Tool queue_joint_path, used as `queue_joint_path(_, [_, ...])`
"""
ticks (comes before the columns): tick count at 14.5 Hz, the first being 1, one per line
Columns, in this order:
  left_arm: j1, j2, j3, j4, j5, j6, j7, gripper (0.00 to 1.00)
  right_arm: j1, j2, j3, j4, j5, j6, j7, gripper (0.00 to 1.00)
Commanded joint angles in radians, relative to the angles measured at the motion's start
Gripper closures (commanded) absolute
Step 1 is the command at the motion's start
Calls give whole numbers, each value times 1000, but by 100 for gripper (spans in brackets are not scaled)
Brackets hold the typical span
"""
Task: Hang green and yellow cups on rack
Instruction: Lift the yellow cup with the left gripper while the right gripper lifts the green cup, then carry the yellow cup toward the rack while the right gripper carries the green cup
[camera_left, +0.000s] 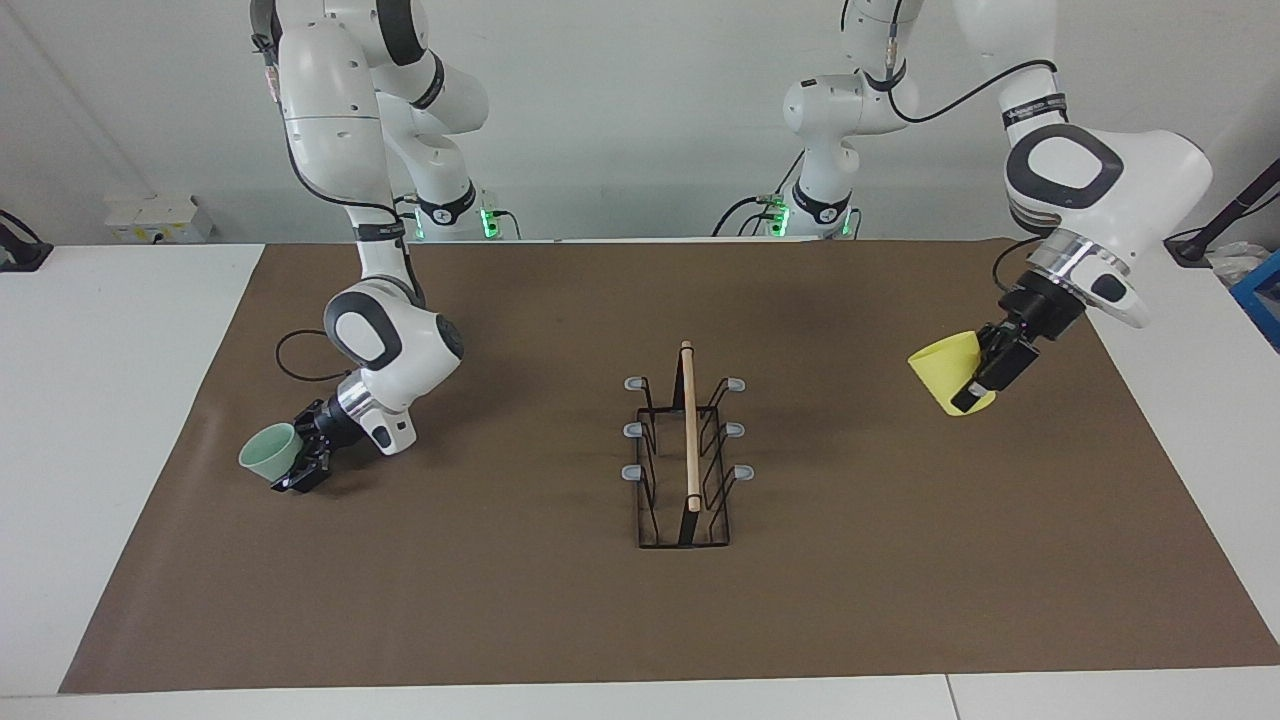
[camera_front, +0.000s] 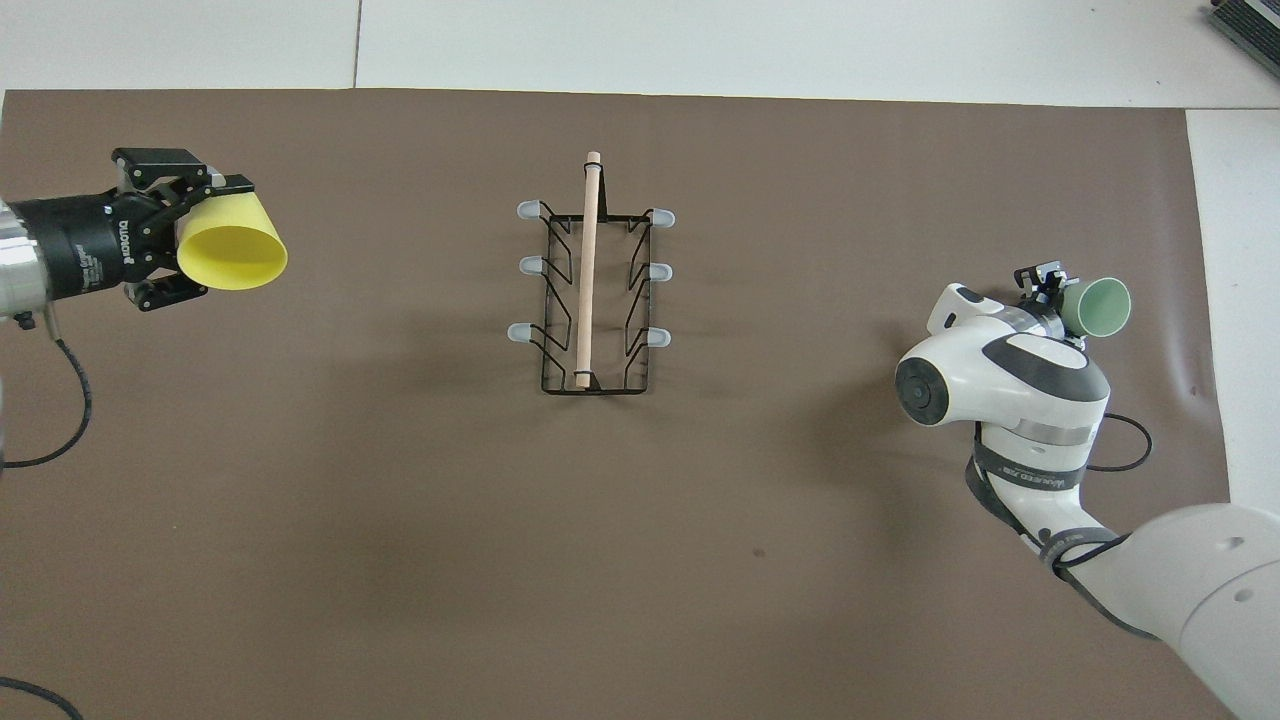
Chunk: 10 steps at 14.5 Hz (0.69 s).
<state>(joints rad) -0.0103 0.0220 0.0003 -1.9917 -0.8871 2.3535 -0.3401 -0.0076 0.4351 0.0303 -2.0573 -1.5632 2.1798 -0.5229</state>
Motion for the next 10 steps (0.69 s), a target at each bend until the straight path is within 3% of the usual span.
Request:
queue_joint_path(1, [3, -111, -147, -211, 11, 270, 113, 100, -11, -10, 5, -17, -44, 15, 23, 53])
queue_joint_path(3, [4, -109, -253, -268, 11, 438, 143, 100, -3, -10, 6, -12, -44, 11, 17, 54])
queue_joint_path(5, [4, -109, -316, -297, 10, 506, 179, 100, 8, -15, 8, 5, -25, -3, -12, 54])
queue_joint_path(8, [0, -91, -388, -314, 10, 671, 220, 100, 6, -47, 20, 35, 141, 6, -109, 54])
queue_joint_path(10, [-2, -39, -437, -303, 10, 783, 275, 100, 3, -84, 23, 37, 244, 24, -169, 54])
